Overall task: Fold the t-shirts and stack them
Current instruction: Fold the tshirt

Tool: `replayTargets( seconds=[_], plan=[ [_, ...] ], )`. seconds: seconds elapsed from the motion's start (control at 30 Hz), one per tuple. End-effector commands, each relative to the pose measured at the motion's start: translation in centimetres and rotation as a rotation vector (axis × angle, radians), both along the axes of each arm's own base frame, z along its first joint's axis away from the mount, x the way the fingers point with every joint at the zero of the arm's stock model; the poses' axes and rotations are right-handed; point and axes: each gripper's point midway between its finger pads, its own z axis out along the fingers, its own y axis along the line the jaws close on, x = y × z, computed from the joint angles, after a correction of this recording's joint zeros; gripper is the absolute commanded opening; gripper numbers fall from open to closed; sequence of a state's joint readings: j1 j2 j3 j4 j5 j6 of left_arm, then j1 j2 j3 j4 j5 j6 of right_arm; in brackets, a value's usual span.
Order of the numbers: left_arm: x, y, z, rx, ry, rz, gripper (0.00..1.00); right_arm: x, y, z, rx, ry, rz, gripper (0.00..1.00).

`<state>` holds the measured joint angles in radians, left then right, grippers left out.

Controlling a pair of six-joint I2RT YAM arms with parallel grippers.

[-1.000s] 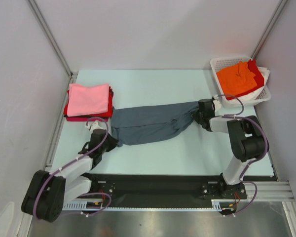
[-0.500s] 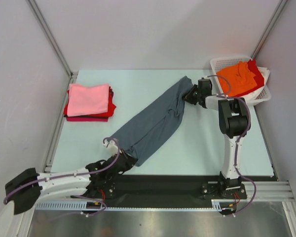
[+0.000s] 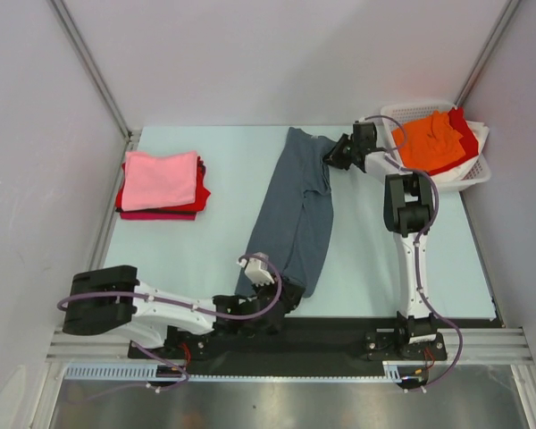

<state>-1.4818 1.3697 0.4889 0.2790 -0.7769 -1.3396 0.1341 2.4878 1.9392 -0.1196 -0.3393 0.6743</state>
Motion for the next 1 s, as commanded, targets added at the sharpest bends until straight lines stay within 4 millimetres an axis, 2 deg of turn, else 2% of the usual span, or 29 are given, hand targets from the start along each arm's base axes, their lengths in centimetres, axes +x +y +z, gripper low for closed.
replayTargets(
  seconds=[0.0,0.03,0.07,0.1,0.17,0.27,0.3,0.33,0.37,0.4,0.43,0.47,0.53,0.57,0.67,0.77,0.8,0.83,0.87,0.9,0.97],
  plan=[
    [0.0,-1.3,3.6,-0.133,-0.085,-0.028,0.43,0.8,-3.0,-0.8,-0.101,0.033,-0.057,0.21],
    [-0.2,-1.2,3.8,-0.143,-0.098,-0.045,0.51,1.1,-3.4,-0.5,-0.110,0.023,-0.068,0.24],
    [-0.5,-1.2,4.3,-0.172,-0.097,-0.064,0.63,1.2,-3.8,-0.4,-0.108,0.020,-0.077,0.28],
    [-0.6,-1.2,4.4,-0.168,-0.099,-0.077,0.68,1.4,-4.0,-0.1,-0.107,0.010,-0.078,0.37],
    [-1.1,-1.5,4.4,-0.132,-0.102,-0.119,0.75,1.5,-4.2,0.6,-0.100,0.002,-0.080,0.39],
    [-1.1,-0.7,4.5,-0.082,-0.125,-0.134,0.75,1.7,-4.8,1.6,-0.095,-0.015,-0.082,0.41],
    [-0.5,0.3,5.9,-0.114,-0.145,-0.094,0.76,1.7,-5.0,1.8,-0.093,-0.018,-0.082,0.41],
    [-0.1,1.2,6.2,-0.124,-0.147,-0.069,0.78,1.6,-5.0,2.0,-0.083,-0.022,-0.073,0.41],
    [1.4,3.0,5.3,-0.110,-0.148,-0.028,0.80,1.4,-4.9,1.8,-0.077,-0.017,-0.069,0.41],
    [1.6,3.4,5.6,-0.135,-0.135,-0.061,0.80,1.4,-4.9,1.8,-0.068,-0.019,-0.063,0.41],
    [2.4,4.5,7.0,-0.188,-0.141,-0.047,0.80,1.2,-4.7,1.7,-0.047,-0.016,-0.042,0.40],
    [4.6,6.6,6.2,-0.156,-0.133,0.019,0.80,1.1,-4.6,1.5,-0.042,-0.011,-0.035,0.41],
    [5.7,8.3,7.0,-0.131,-0.156,0.042,0.81,0.9,-4.1,1.1,-0.024,-0.009,-0.015,0.41],
    [6.7,9.6,6.5,-0.071,-0.148,0.080,0.81,0.9,-4.1,0.7,-0.018,-0.007,-0.011,0.41],
    [8.2,11.8,6.3,-0.024,-0.146,0.114,0.82,0.8,-3.2,0.0,0.006,-0.002,0.017,0.37],
    [9.1,13.1,5.8,-0.039,-0.136,0.130,0.82,0.9,-2.8,-1.0,0.003,0.017,0.018,0.37],
    [9.3,13.4,5.6,-0.039,-0.127,0.130,0.82,1.3,-3.0,-0.8,-0.001,0.012,0.012,0.34],
    [9.5,13.7,5.3,-0.036,-0.118,0.134,0.82,1.4,-3.0,-1.6,-0.005,0.027,0.000,0.33],
    [9.9,14.0,4.6,-0.025,-0.097,0.137,0.82,1.6,-3.1,-1.8,-0.007,0.029,-0.009,0.30],
    [10.0,14.3,4.3,-0.016,-0.086,0.141,0.82,2.2,-3.3,-1.3,-0.011,0.012,-0.020,0.21],
    [10.3,14.8,3.1,0.002,-0.052,0.148,0.82,2.7,-3.6,-2.3,-0.032,0.017,-0.037,0.10]
  ],
)
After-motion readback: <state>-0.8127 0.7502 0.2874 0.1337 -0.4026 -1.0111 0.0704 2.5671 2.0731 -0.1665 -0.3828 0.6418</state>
